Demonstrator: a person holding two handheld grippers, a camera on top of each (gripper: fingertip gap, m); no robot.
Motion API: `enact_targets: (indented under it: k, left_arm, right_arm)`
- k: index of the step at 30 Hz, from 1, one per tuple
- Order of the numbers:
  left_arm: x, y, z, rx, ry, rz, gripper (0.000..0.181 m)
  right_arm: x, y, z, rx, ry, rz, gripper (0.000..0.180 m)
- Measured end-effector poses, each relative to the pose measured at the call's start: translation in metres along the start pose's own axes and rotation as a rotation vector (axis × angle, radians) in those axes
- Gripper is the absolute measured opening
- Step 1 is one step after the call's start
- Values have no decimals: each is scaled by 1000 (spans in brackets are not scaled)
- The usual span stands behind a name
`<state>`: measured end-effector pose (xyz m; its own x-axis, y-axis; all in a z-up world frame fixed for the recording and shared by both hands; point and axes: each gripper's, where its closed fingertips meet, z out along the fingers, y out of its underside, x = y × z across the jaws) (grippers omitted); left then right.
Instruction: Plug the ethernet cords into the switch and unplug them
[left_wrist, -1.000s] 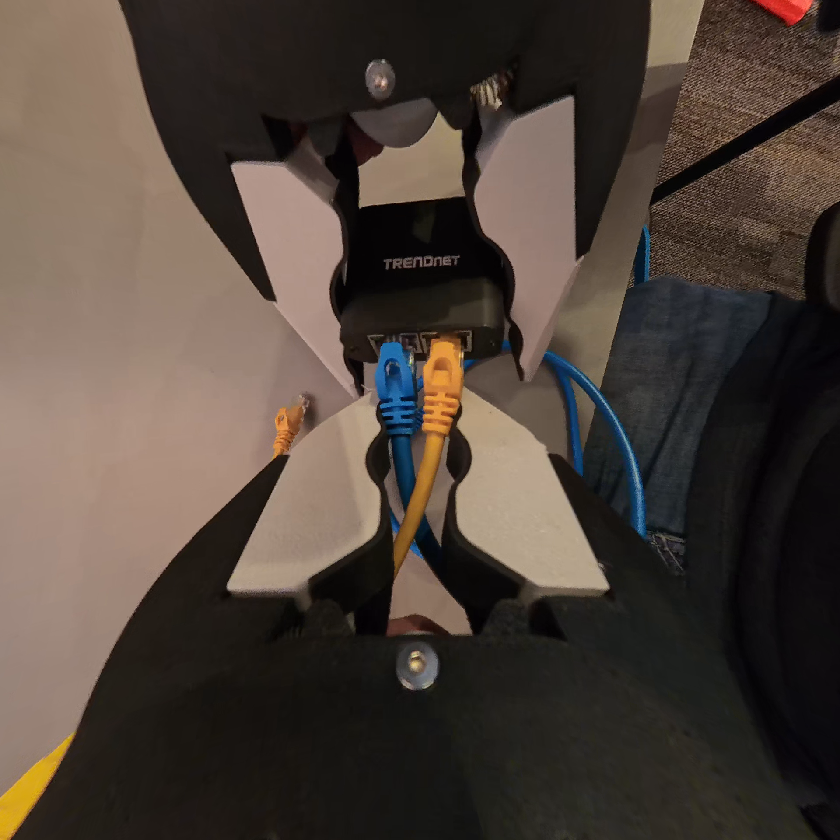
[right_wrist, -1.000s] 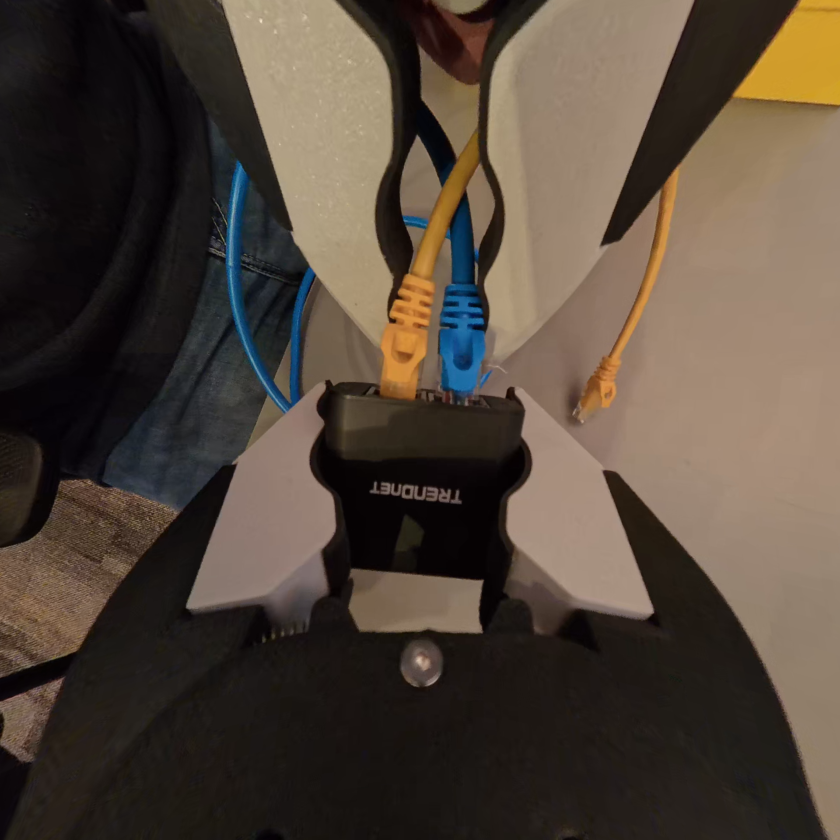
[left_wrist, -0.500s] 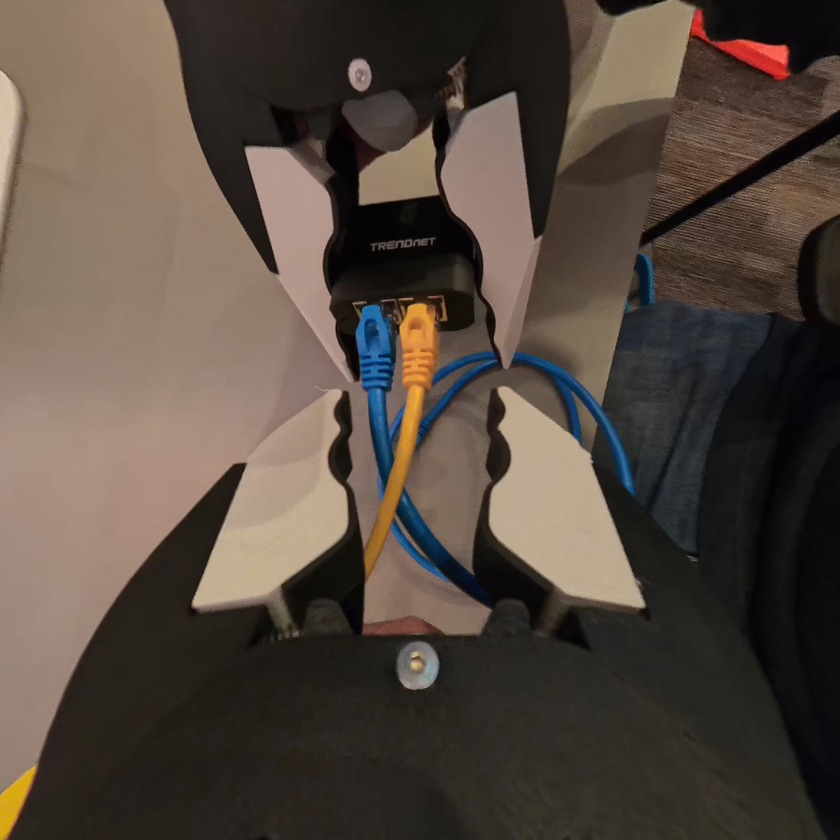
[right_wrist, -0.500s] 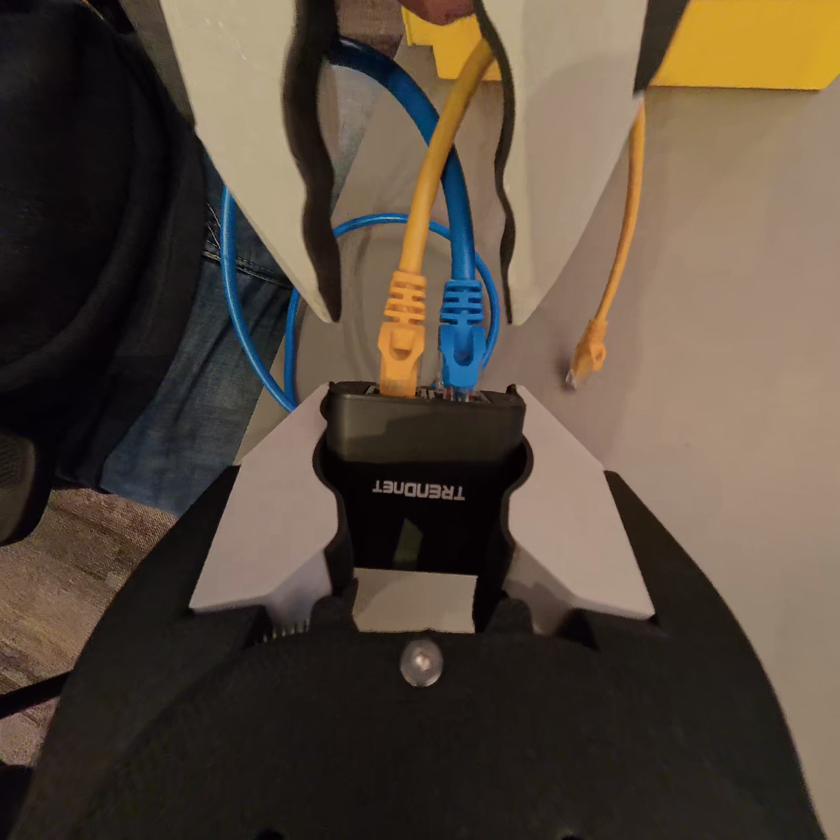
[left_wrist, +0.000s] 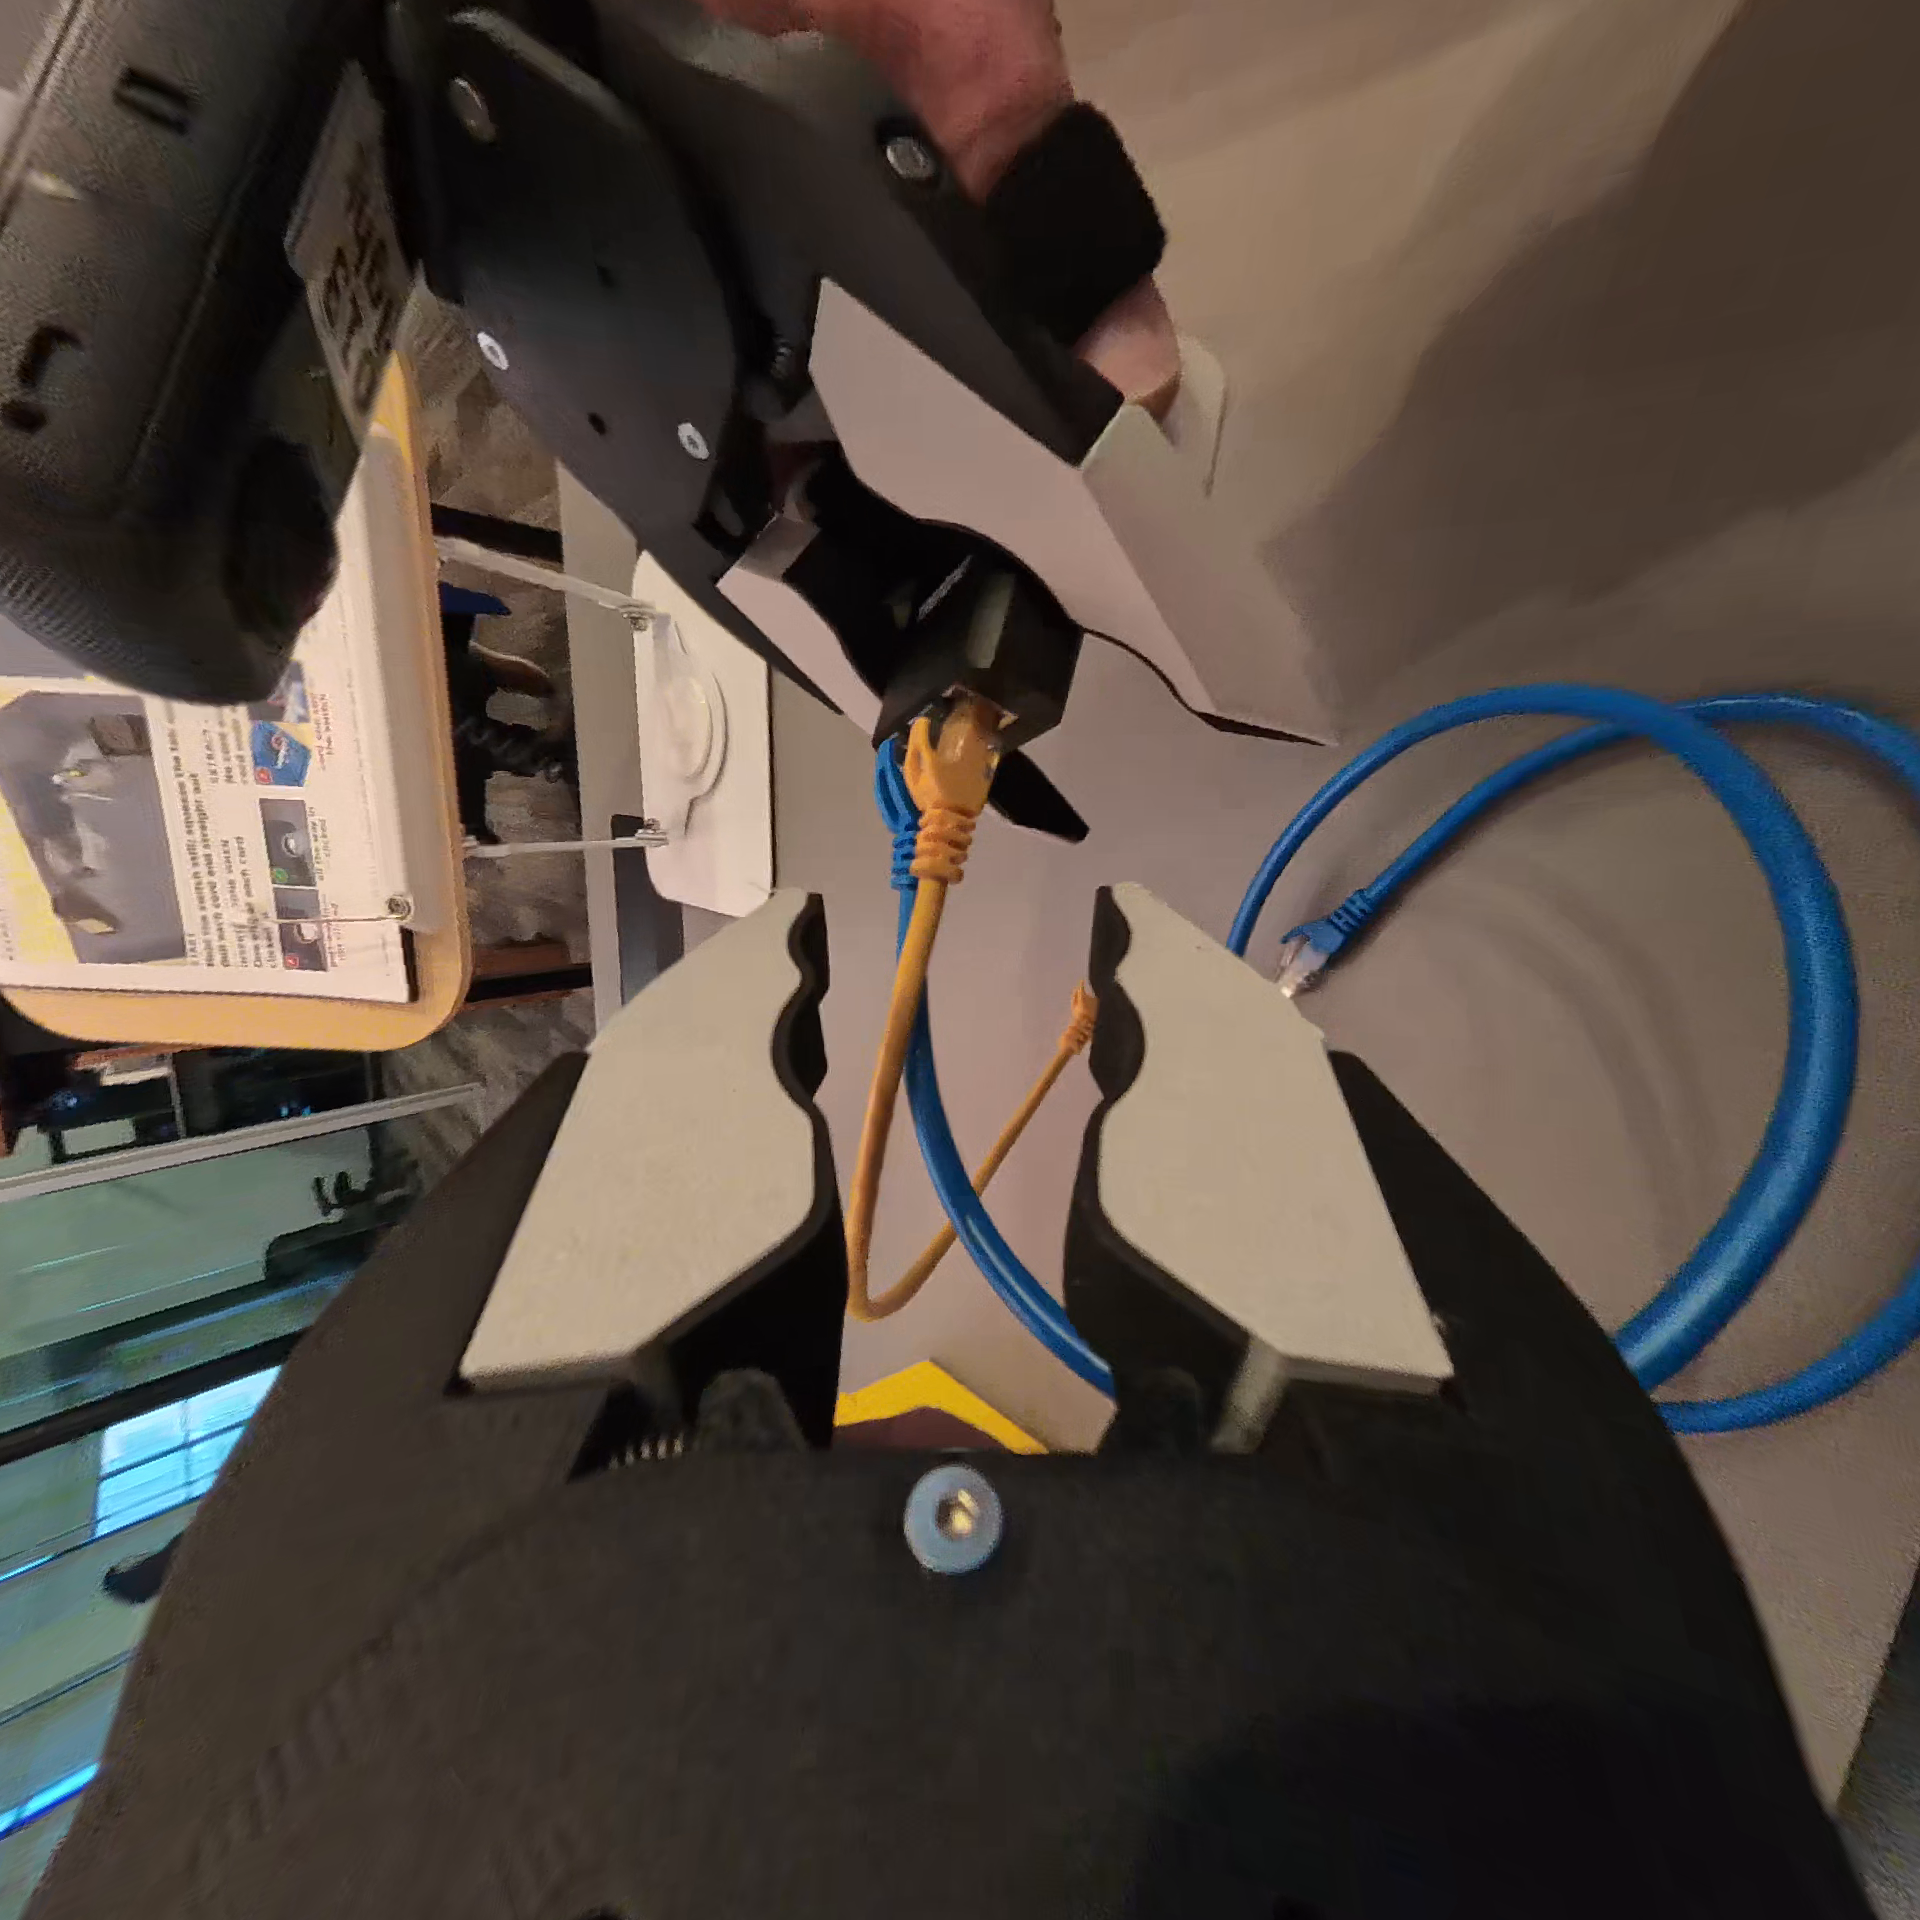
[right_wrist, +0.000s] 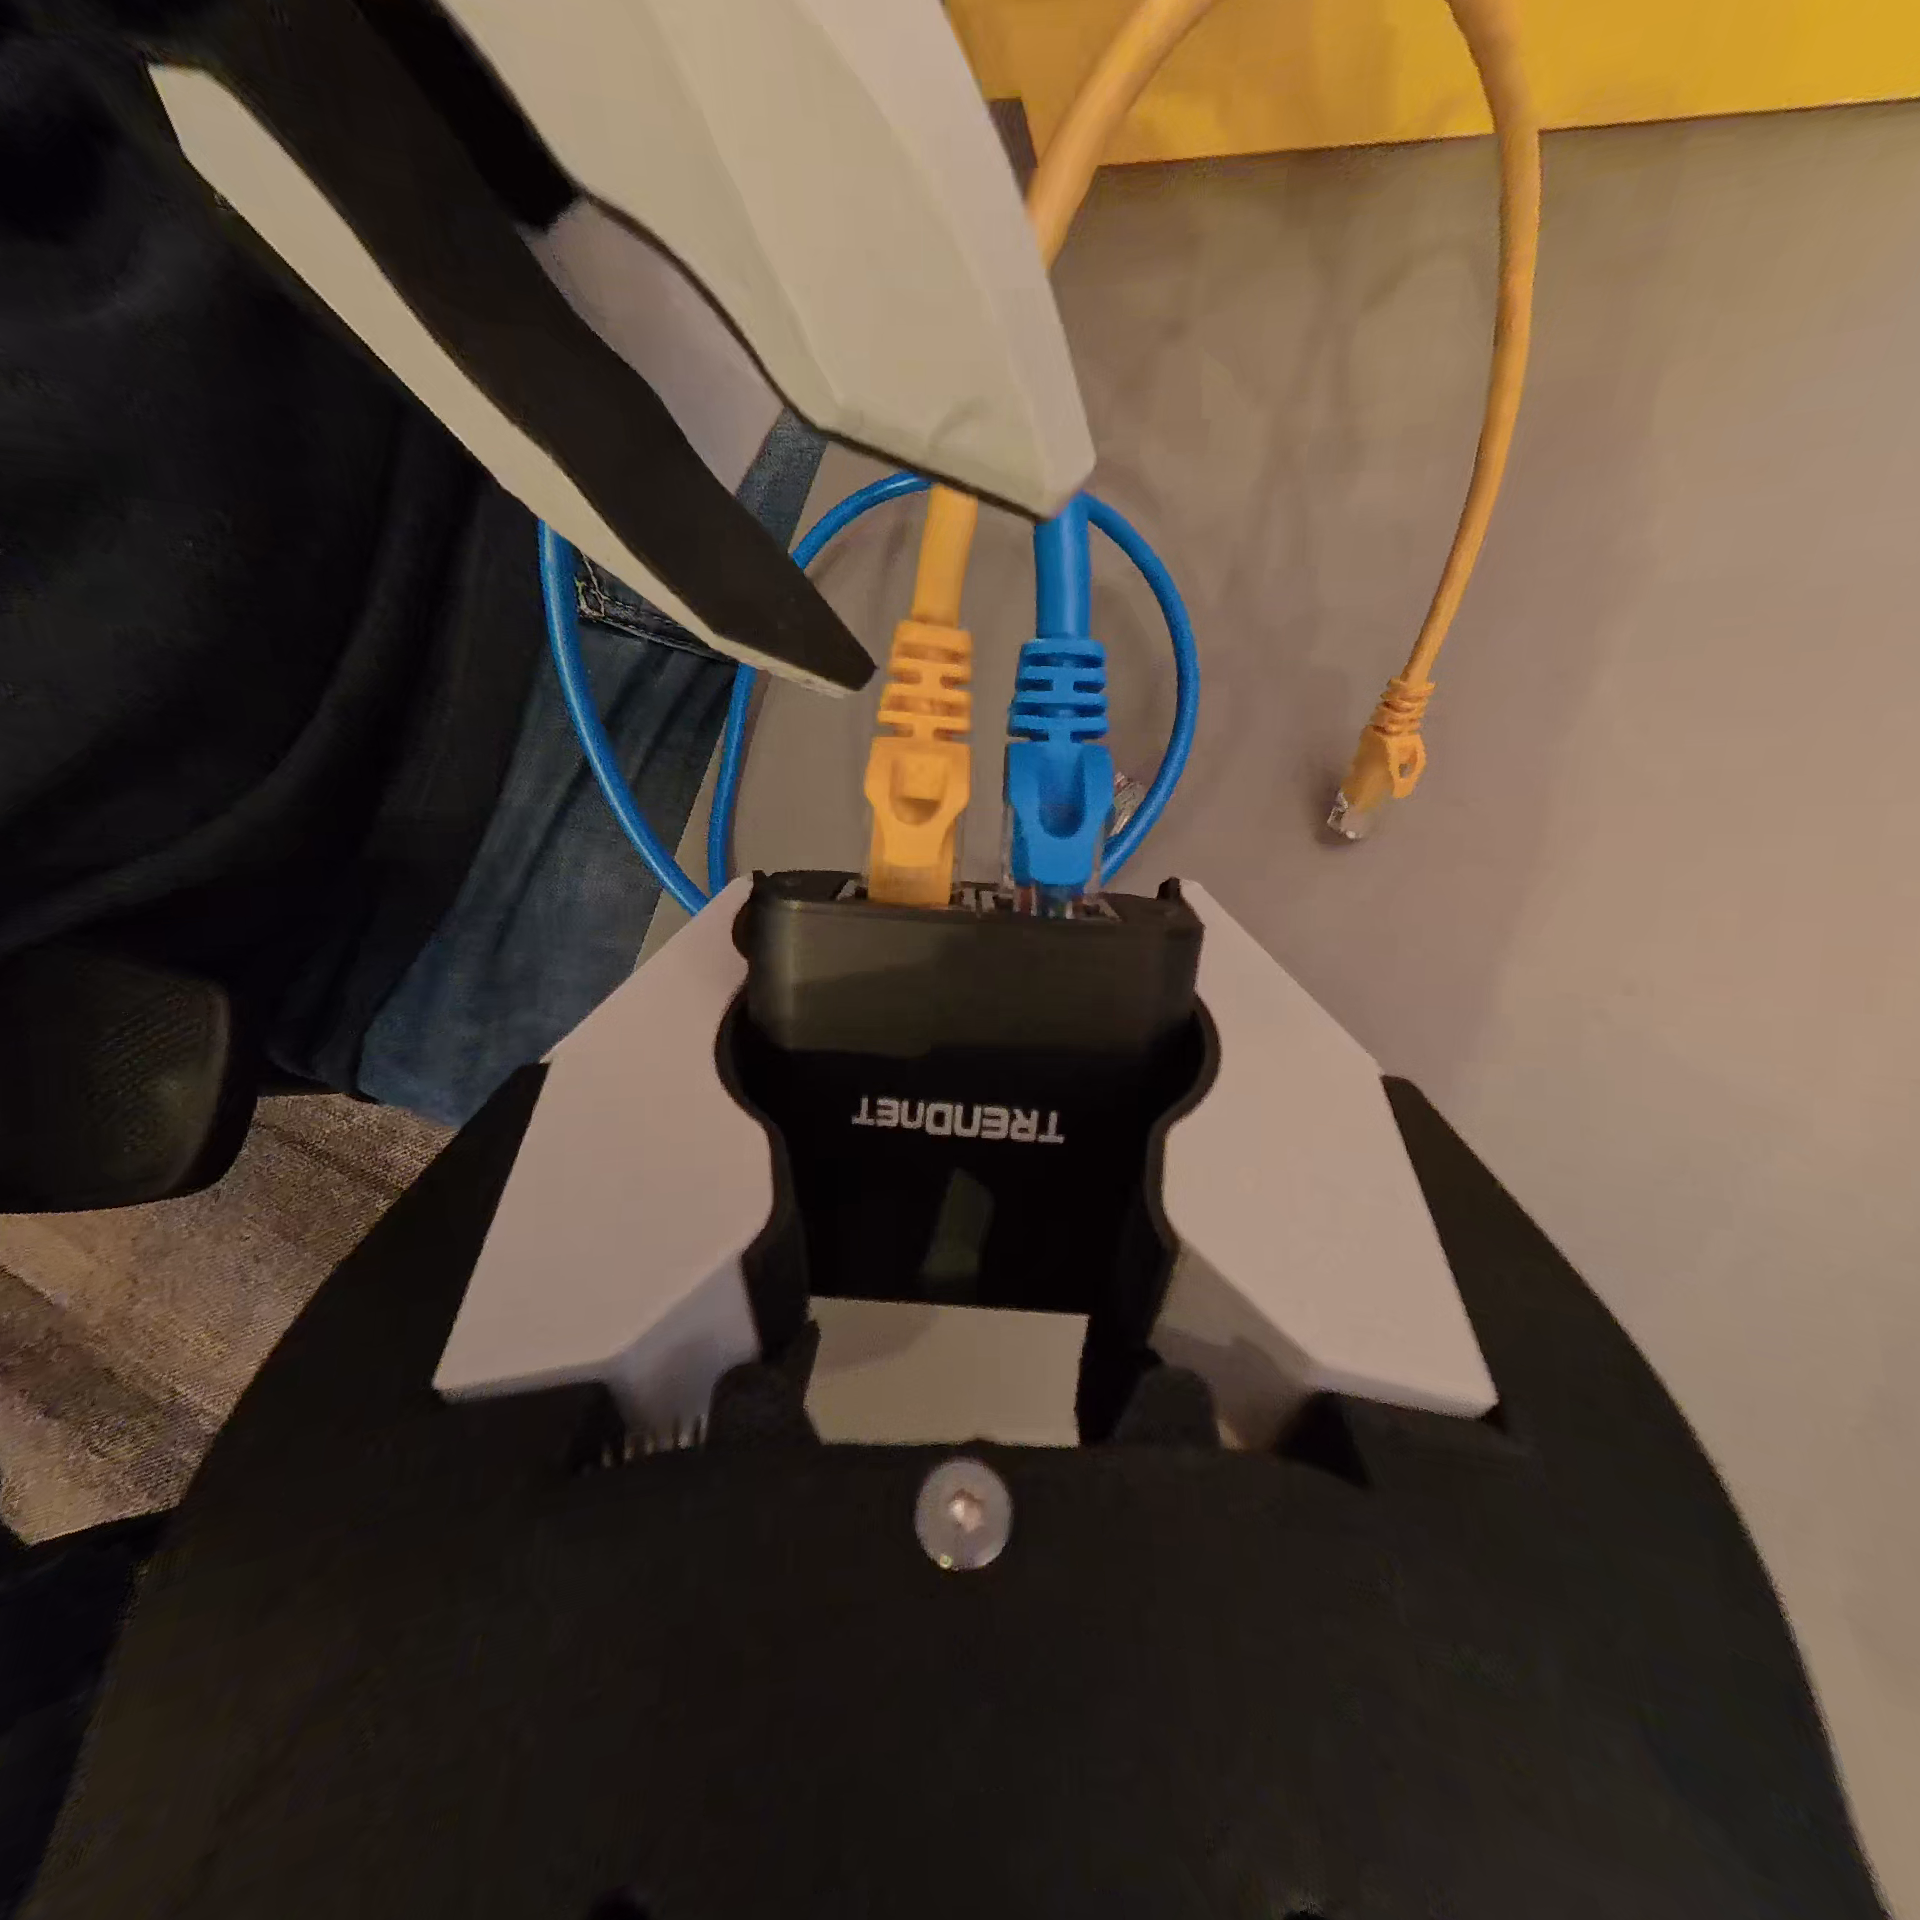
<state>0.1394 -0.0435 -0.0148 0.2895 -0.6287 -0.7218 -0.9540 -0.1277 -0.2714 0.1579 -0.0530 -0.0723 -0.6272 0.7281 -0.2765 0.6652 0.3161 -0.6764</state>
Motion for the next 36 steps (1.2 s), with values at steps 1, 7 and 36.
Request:
enact_targets:
  k: [1, 7, 36]
  left_arm:
    - [-4, 0, 0, -5, -30, 3, 48]
    - [-8, -4, 5, -5, -108, 98, 37]
    - [-5, -21, 15, 140, -245, 334, 14]
  right_arm:
    - [0, 0, 0, -12, 2, 1, 73]
    - [-2, -1, -4, -44, 15, 5, 73]
    - [-4, -2, -3, -98, 15, 22, 73]
